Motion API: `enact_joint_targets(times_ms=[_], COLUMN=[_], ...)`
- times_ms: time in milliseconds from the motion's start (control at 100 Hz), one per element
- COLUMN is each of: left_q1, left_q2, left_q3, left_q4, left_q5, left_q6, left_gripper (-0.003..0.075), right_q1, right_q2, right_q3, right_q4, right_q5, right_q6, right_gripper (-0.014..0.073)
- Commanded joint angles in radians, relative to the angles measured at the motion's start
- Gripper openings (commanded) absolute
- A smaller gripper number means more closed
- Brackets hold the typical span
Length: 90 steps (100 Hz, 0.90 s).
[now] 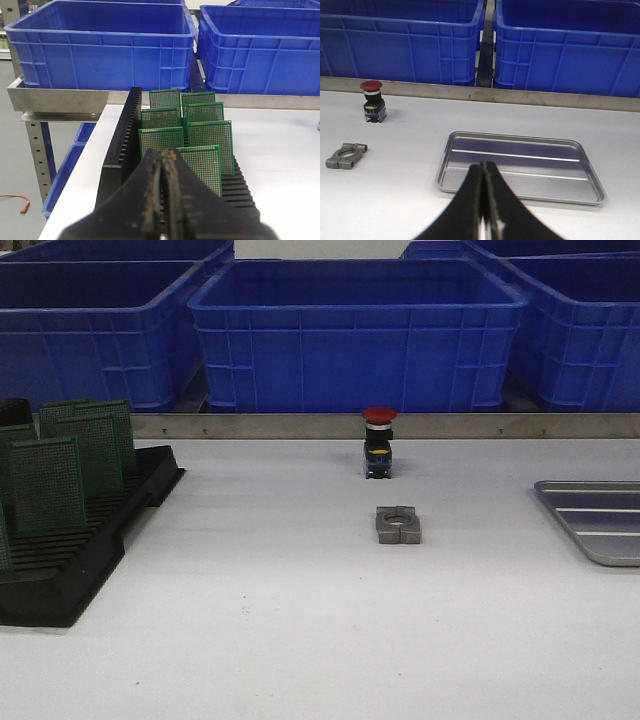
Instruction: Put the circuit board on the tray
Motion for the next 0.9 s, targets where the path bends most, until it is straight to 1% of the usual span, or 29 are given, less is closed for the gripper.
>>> enact_joint_targets(times_ms=[0, 200, 250, 300, 350, 430, 550, 670, 780, 890], left_q1=[0.002, 0.002, 0.002, 0.002, 0.002, 0.002, 0.002, 0.002, 0.002, 0.002], left_q2=[-0.032, -0.032, -0.032, -0.032, -0.032, -0.032, -0.032, -0.014, 0.045, 0.15], left_q3=[0.047, 0.047, 0.047, 0.044, 0.03, -0.021, -0.127, -0.24, -0.368, -0.491], left_q4=[-0.004, -0.004, -0.004, -0.004, -0.004, 0.003, 0.006, 0.077, 0.083, 0.086], left_q5=[-0.085, -0.098, -0.121, -0.172, -0.197, -0.186, -0.091, -0.003, 0.15, 0.309], left_q6=[-0.01, -0.01, -0.01, -0.01, -0.01, -0.01, -0.01, -0.01, -0.01, -0.01], left_gripper=[-0.002, -0.002, -0.002, -0.002, -0.002, -0.002, -0.002, -0.002, -0.002, -0.002], right_q1=[0.0, 0.0, 0.0, 0.0, 0.0, 0.0, 0.0, 0.0, 0.0, 0.0], right_q2=[-0.026, -0.026, -0.026, -0.026, -0.026, -0.026, -0.026, -0.026, -0.026, -0.026], right_q3=[-0.013, -0.013, -0.013, -0.013, -0.013, -0.013, -0.013, -0.013, -0.013, -0.013], right_q4=[-0.008, -0.008, -0.008, -0.008, -0.008, -0.008, -0.008, -0.008, -0.008, -0.008], right_q5=[-0.076, -0.076, -0.076, -0.076, -0.076, -0.076, -0.076, -0.076, -0.076, -0.074], right_q6=[-0.007, -0.007, -0.007, -0.007, -0.007, -0.007, -0.007, -0.007, -0.007, -0.007], right_gripper=[-0.0061, -0.0061, -0.0061, -0.0061, -0.0061, -0.0061, -0.0061, -0.0061, -0.0061, -0.0061])
